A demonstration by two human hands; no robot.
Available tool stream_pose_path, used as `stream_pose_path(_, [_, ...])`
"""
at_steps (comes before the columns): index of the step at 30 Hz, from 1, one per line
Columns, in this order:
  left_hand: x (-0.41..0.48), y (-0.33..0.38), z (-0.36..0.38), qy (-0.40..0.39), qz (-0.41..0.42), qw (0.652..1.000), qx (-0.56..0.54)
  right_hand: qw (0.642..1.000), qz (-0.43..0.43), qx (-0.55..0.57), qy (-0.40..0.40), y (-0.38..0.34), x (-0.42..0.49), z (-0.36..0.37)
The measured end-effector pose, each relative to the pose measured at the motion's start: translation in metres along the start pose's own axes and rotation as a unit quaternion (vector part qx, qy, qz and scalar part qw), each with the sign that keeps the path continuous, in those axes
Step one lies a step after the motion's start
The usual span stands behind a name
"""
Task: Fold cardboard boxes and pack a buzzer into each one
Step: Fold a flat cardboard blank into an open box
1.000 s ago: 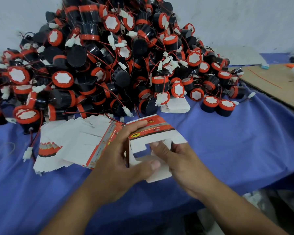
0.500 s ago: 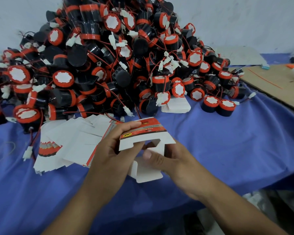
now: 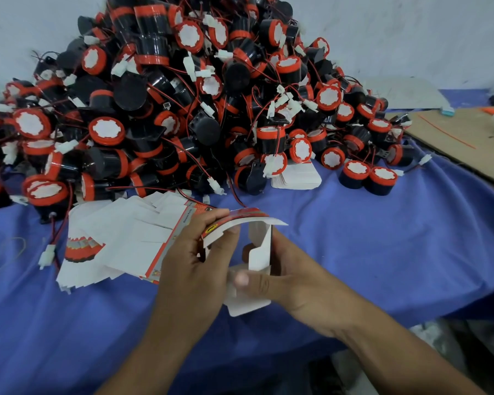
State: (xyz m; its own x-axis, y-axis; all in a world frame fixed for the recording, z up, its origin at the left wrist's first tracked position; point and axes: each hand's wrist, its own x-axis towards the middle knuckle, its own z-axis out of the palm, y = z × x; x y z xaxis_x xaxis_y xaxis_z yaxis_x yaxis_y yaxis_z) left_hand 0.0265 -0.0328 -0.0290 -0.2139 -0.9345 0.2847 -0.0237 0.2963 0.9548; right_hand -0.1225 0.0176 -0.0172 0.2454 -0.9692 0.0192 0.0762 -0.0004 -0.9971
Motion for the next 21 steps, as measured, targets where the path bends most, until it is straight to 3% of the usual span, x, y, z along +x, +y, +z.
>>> stream_pose_path(3, [-0.002, -0.001, 0.002, -0.022, 0.005, 1.0, -0.005, 1.0, 0.007, -0.006, 0.028, 0.002, 0.001, -0.002])
stream_pose_path(10, [0.002, -0.005, -0.009, -0.199, -0.026, 0.973, -0.111, 0.998, -0.004, -0.02, 0.061, 0.001, -0.002, -0.012])
stream_pose_path(15, [0.004, 0.0, -0.018, -0.275, 0.01, 0.961, -0.023, 0.993, -0.002, -0.06, 0.098, 0.003, -0.003, -0.016])
stream_pose_path(21, [0.003, -0.003, -0.014, -0.262, -0.014, 0.964, -0.039, 0.993, 0.015, -0.069, 0.094, 0.006, -0.002, -0.017])
